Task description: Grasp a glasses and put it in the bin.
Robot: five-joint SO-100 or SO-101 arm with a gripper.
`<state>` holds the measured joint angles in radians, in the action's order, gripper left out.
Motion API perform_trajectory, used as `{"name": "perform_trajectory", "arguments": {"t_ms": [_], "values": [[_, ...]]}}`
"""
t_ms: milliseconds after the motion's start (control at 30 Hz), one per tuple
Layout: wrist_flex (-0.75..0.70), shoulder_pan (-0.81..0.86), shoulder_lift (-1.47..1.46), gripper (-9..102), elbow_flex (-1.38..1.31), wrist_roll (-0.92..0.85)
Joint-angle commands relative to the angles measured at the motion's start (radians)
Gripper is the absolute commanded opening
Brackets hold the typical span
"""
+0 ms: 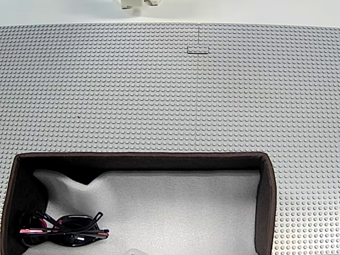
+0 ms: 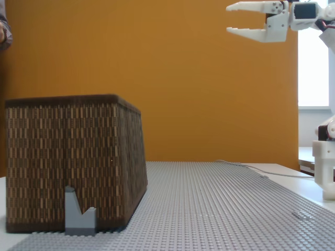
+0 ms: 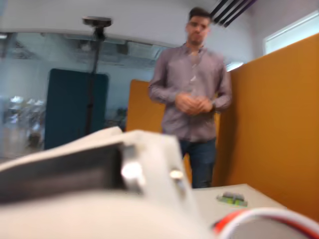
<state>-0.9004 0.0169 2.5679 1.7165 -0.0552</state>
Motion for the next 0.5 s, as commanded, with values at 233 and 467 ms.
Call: {"name": "perform_trajectory", "arguments": {"t_ms": [233, 467], "values": [[-0.169, -0.003, -0.069, 19, 0.133, 0.080], [-0.241, -0.080, -0.144, 17, 0.179, 0.152]]}}
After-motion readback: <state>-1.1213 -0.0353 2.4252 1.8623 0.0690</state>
